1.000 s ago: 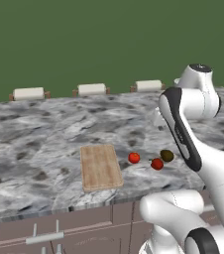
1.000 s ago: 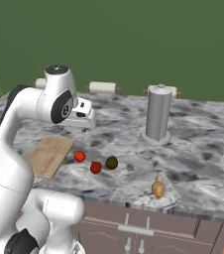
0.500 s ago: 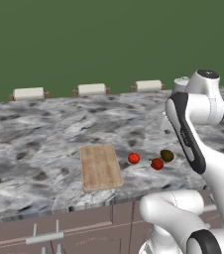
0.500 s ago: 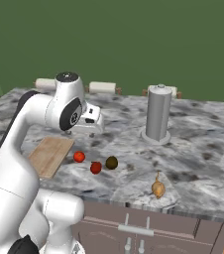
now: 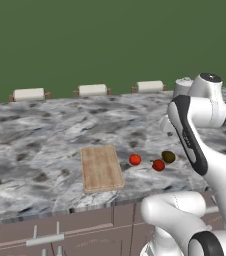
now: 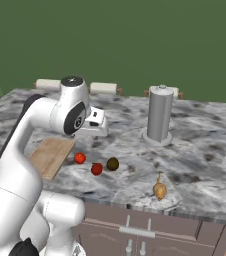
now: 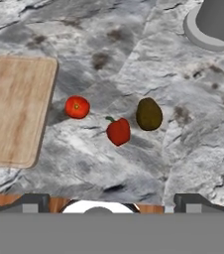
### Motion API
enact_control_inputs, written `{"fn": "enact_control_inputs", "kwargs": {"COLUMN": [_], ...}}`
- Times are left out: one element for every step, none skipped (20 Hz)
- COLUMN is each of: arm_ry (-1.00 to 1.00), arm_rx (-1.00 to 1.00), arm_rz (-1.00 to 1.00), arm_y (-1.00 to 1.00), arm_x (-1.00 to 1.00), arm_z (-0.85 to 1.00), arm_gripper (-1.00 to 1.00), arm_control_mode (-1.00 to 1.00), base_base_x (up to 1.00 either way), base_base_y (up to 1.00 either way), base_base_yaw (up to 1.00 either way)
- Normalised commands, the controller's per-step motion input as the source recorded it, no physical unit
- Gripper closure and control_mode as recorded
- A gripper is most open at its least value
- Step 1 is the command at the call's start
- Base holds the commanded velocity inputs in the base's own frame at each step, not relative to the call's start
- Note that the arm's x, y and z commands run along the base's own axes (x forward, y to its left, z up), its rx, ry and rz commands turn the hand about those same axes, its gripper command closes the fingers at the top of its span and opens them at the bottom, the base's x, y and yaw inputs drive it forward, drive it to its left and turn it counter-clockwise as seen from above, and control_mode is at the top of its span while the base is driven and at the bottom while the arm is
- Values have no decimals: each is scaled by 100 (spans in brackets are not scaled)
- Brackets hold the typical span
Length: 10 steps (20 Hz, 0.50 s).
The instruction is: Place the avocado, onion, tomato, and bell pepper on the cutting board.
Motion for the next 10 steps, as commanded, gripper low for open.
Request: {"fn": "enact_control_inputs", "kwargs": {"arm_ry": [0,0,0,0,0,0,0,0,0,0], "arm_rx": [0,0,0,0,0,0,0,0,0,0], "arm_rz": [0,0,0,0,0,0,0,0,0,0], "arm_y": [0,0,0,0,0,0,0,0,0,0], "arm_x": [17,21,24,19,20,24,21,24,28,24], "arm_z": [-5,-9,-9,-9,-13,-20,-22,-29,-30,-29], "arm_gripper": [-100,-100,-100,-100,-100,-100,-100,-100,-100,-100], "arm_control_mode": [-100,-100,-100,-100,-100,-100,-100,-100,-100,-100], "base_base_x": [0,0,0,0,0,0,0,0,0,0], "base_base_y": [0,0,0,0,0,0,0,0,0,0], "base_base_yaw": [0,0,0,0,0,0,0,0,0,0]}}
